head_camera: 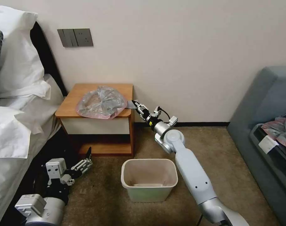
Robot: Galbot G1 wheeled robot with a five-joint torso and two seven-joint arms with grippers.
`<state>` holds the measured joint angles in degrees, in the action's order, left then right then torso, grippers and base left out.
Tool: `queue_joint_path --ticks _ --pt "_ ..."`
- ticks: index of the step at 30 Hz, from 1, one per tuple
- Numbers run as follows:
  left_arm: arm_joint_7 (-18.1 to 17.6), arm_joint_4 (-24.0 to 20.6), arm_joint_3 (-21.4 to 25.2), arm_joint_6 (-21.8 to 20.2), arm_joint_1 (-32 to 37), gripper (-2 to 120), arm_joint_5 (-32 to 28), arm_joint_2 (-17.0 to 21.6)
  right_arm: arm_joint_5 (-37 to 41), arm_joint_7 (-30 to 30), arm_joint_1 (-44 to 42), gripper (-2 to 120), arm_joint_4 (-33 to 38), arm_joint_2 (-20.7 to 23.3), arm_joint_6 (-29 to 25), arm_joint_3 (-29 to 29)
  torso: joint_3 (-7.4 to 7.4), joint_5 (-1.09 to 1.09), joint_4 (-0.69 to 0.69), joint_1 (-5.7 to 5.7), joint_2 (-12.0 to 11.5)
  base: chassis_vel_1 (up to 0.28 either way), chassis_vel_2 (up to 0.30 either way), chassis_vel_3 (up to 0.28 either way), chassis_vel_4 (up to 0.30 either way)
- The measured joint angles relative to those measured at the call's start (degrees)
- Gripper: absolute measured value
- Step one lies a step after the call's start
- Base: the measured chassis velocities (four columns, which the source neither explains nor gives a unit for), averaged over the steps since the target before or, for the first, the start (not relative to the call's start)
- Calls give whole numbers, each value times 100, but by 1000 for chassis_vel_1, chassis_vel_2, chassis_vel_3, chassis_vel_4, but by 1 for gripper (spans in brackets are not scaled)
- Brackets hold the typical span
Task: Pick up the garbage bag from the table and place it over the trash can.
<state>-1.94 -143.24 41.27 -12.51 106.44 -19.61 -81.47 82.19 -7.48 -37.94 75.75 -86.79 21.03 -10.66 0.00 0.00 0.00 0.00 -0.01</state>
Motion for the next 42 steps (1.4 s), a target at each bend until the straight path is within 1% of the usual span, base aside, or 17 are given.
queue_joint_path --ticks 1,3,4,7,8,10,16,19,20,23,24,27,28,32,33,35,42 --pt "0 0 0 0 0 100 0 0 0 0 0 34 0 0 0 0 0 0 0 0 0 0 0 0 0" --pt "0 0 0 1 -1 100 0 -4 -35 -8 9 25 -19 -1 -2 1 0 0 0 0 0 0 0 0 0" --pt "0 0 0 1 -1 100 0 -4 -35 -8 9 25 -19 -1 -2 1 0 0 0 0 0 0 0 0 0" --pt "0 0 -3 3 -3 100 0 -9 -47 -26 13 10 -23 5 -9 -6 0 0 0 0 0 0 0 0 0" --pt "0 0 -3 3 -3 100 0 -9 -47 -26 13 10 -23 5 -9 -6 0 0 0 0 0 0 0 0 0" --pt "2 0 -7 6 -5 100 0 -11 -48 -11 2 0 5 18 -21 -11 0 0 0 0 0 0 0 0 0" --pt "13 0 -22 24 -13 100 4 -13 -124 317 -225 0 341 53 -93 -9 0 0 1 0 0 0 0 0 0" --pt "29 0 -35 46 -16 100 15 -4 -109 594 -681 0 1038 221 -115 15 0 0 1 0 0 0 0 0 0" --pt "29 0 -35 46 -16 100 15 -4 -109 594 -681 0 1038 221 -115 15 0 0 1 0 0 0 0 0 0" --pt "66 0 -57 85 -21 100 38 33 10 915 -1258 0 1799 392 -130 44 1 0 0 1 0 0 0 0 0" --pt "66 0 -57 85 -21 100 38 33 10 915 -1258 0 1799 392 -130 44 1 0 0 1 0 0 0 0 0" --pt "71 0 -60 94 -23 100 42 41 28 1108 -1883 0 2548 501 -169 31 1 0 0 1 0 0 0 0 0" --pt "71 0 -60 94 -23 100 42 41 28 1108 -1883 0 2548 501 -169 31 1 0 0 1 0 0 0 0 0" --pt "50 0 -61 96 -29 100 -8 96 -62 1151 -2813 0 3544 630 -187 -64 1 0 1 1 1 0 0 0 0" --pt "50 0 -61 96 -29 100 -8 96 -62 1151 -2813 0 3544 630 -187 -64 1 0 1 1 1 0 0 0 0" --pt "-12 0 -63 96 -45 100 -101 178 -255 1116 -3382 0 3940 735 -179 -93 1 1 -1 1 1 0 0 0 0" --pt "-43 0 -66 96 -55 100 -147 215 -837 990 -4395 0 4508 983 -115 -239 1 1 -1 1 1 0 0 0 0"
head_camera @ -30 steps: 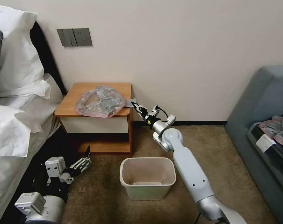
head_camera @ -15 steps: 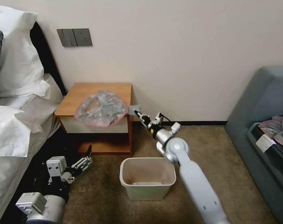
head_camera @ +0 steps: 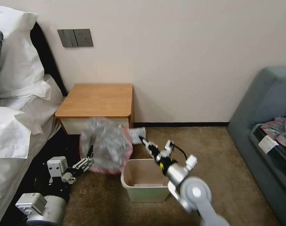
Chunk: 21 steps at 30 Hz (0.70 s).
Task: Pick up the garbage bag from the table and place it over the trash can.
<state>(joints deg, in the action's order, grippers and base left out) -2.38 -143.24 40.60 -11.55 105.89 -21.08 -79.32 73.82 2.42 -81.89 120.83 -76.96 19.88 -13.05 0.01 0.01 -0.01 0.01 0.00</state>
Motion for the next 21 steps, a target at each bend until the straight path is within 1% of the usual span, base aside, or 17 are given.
queue_joint_path --ticks 2,6,10,17,18,19,20,21 --pt "-2 0 -5 0 -11 100 -8 4 -247 -35 -277 0 35 39 17 -76 0 0 2 0 0 0 0 0 0" --pt "-23 0 -40 0 -86 100 -48 18 -502 -128 -542 0 50 36 46 -191 -1 0 1 0 0 0 0 0 0" --pt "-34 0 -56 -2 -122 100 -70 26 -642 -225 -816 0 71 50 70 -371 -1 0 1 0 1 0 0 0 0" --pt "-40 0 -56 -1 -134 100 -81 29 -731 -167 -928 -1 41 168 193 -598 -1 0 1 0 0 0 0 0 0" --pt "-41 0 -57 -1 -137 100 -82 29 -759 -119 -930 2 40 171 223 -612 -1 0 1 0 1 0 0 0 0" --pt "-41 0 -57 -1 -137 100 -82 29 -759 -119 -930 2 40 171 223 -612 -1 0 1 0 1 0 0 0 0" --pt "-42 0 -56 -1 -140 100 -83 29 -782 -64 -930 8 40 165 246 -628 -1 0 1 0 1 0 0 0 0" --pt "-42 0 -57 -1 -144 100 -84 30 -814 -28 -930 12 40 155 248 -641 -1 0 2 0 0 0 0 0 0"
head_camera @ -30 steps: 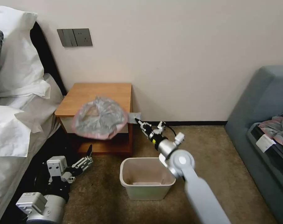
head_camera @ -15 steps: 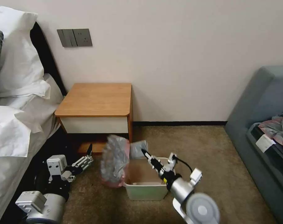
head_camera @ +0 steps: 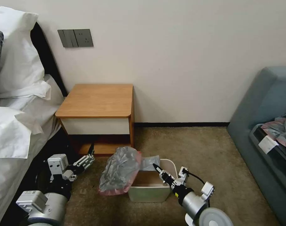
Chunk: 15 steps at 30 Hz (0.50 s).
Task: Pick up the garbage bag from the table and place it over the trash can.
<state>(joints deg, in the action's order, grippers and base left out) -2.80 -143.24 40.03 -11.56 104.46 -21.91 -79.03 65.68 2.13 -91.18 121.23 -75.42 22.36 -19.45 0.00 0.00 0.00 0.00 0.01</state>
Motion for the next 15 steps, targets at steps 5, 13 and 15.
queue_joint_path --ticks 5,13,15 --pt "-2 0 -2 0 -17 100 -3 1 -106 159 -54 32 67 -18 -26 -147 0 0 0 0 0 0 0 0 0" --pt "-3 0 -6 0 -56 100 -4 -8 23 527 -330 59 308 -37 -55 -415 0 0 0 0 -1 0 0 0 0" --pt "-3 0 -7 0 -63 100 -4 -9 46 586 -395 65 392 -42 -73 -451 0 0 0 0 -1 0 0 0 0"
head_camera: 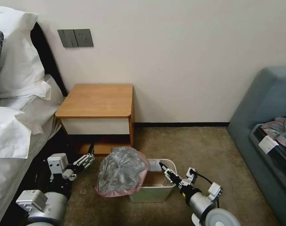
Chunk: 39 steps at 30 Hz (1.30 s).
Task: Pick up the garbage bag from the table and place it over the trash can.
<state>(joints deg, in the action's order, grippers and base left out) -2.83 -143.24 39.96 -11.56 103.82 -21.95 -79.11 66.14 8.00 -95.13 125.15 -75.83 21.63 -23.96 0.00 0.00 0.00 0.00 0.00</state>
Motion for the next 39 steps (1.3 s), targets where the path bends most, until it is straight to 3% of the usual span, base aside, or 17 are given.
queue_joint_path --ticks 8,10,20,28,32,34,39 --pt "2 0 -16 -1 -69 100 24 -39 2 212 12 94 327 -47 -109 -93 0 0 0 0 0 0 0 0 0" --pt "147 0 -218 -25 -64 99 164 39 -5 300 58 99 428 -72 -142 -83 0 1 2 0 0 0 0 0 0" --pt "214 1 -1148 -48 -128 93 634 445 -11 532 179 100 872 -112 -201 -97 -1 0 0 0 0 0 0 0 0" --pt "-195 408 -1655 -240 -234 90 1240 411 -18 676 256 100 1057 -22 -337 -179 0 0 0 0 0 0 0 0 0" --pt "-486 742 -1757 -242 -275 78 1522 297 -41 684 238 100 1057 -27 -347 -169 0 1 0 -1 0 0 0 0 0" --pt "-661 963 -1787 -245 -283 66 1597 250 -56 685 211 100 1058 -40 -350 -167 0 0 0 0 0 0 0 0 0" --pt "-827 1177 -1790 -274 -299 64 1625 203 -66 689 195 100 1058 -42 -371 -169 0 0 0 0 0 0 0 0 0"
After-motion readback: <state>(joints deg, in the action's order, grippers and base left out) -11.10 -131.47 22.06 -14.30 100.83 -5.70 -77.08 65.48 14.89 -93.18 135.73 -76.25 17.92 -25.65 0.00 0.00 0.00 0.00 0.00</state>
